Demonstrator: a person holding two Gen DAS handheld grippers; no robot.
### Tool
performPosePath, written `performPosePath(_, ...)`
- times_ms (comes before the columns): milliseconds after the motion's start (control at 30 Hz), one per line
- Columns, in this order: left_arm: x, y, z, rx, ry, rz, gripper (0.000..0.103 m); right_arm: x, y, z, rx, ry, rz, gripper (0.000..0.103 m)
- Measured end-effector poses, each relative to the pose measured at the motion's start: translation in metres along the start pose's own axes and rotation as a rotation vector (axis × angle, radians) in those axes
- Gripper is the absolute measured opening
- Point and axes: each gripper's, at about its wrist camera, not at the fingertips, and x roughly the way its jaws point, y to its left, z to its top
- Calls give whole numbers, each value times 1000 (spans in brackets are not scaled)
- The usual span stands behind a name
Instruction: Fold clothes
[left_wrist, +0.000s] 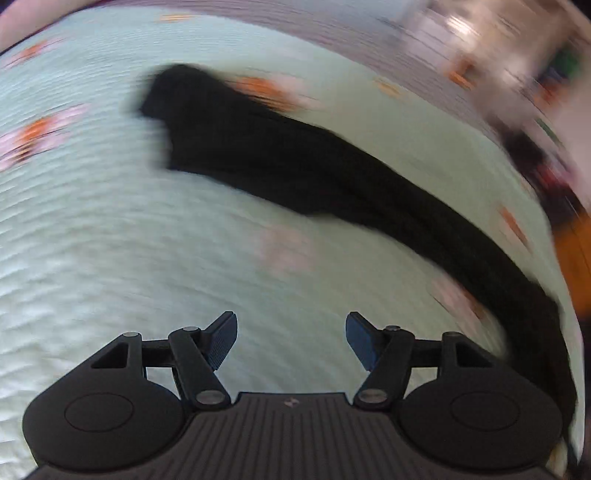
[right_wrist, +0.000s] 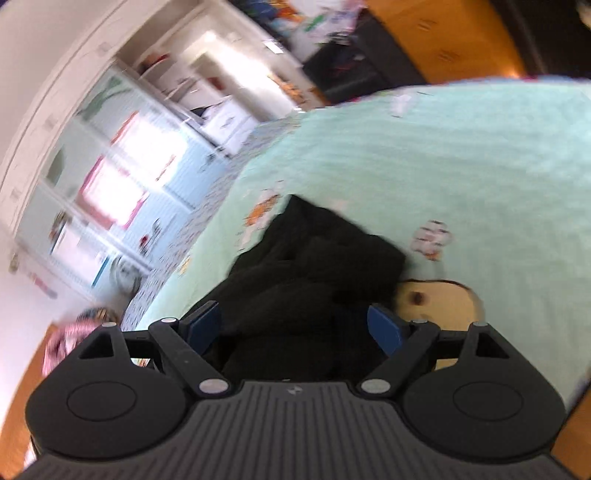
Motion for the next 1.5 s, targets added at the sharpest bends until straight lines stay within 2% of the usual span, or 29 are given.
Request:
performPosePath(67, 14, -46, -13, 129, 79, -126, 68, 2, -13, 1, 56, 14, -8, 87)
performPosePath(133, 29, -81, -23, 214, 136, -224, 68, 2, -22, 0, 100, 28, -9, 87)
performPosePath(267, 55, -121, -30, 293, 211, -302, 68, -2, -26, -2, 117, 45, 12, 87)
performPosePath(367, 72, -126, -31, 306, 242, -285, 68, -2, -26, -4, 112, 54, 40, 87)
performPosePath(467, 80, -125, -36, 298, 239, -278, 68, 2, -25, -5, 109, 64, 66, 87)
performPosePath(533, 83, -126, -39, 304, 231, -286, 78, 2, -24, -5, 108, 64, 74, 87)
performPosePath(600, 84, -131, -43, 333, 217, -283, 79, 1, -25, -5, 108, 62, 76, 87)
performPosePath(667, 78, -138, -49, 381, 217, -292, 67, 0, -27, -4, 114, 57, 69, 87)
performPosePath(700, 76, -142, -52, 406, 217, -297, 39, -1, -28, -4, 117, 54, 63, 87)
performPosePath(733, 73, -144, -54, 402, 233, -324, 7, -3, -30, -3, 119, 48, 54, 87)
performPosePath(767, 71, -144, -57, 382, 245, -355, 7, -5, -32, -2, 121, 40, 44, 87)
performPosePath(833, 56, -139, -59, 347, 214, -396, 6, -8, -34, 1, 111, 23, 24, 87)
performPosePath(967, 26, -117, -46, 156, 164, -552, 3, -6, -41, 9, 108, 18, 3, 87)
performPosePath(1033, 15, -108, -42, 100, 138, -584, 3, 0, -49, 13, 154, 32, 18, 87)
performPosePath(1133, 11, -98, -38, 69, 131, -584, 3, 9, -58, 20, 224, 43, 43, 87)
performPosePath(1233, 15, -89, -36, 43, 136, -564, 3, 20, -55, 28, 203, 58, 50, 87)
performPosePath(1400, 19, -70, -37, 10, 155, -542, 3, 40, -43, 31, 77, 90, -1, 87)
performPosePath(1433, 18, -68, -37, 10, 161, -537, 3, 44, -38, 30, 31, 93, -7, 84)
performPosePath(1500, 21, -64, -37, 7, 174, -512, 3, 53, -31, 28, -58, 102, -27, 74)
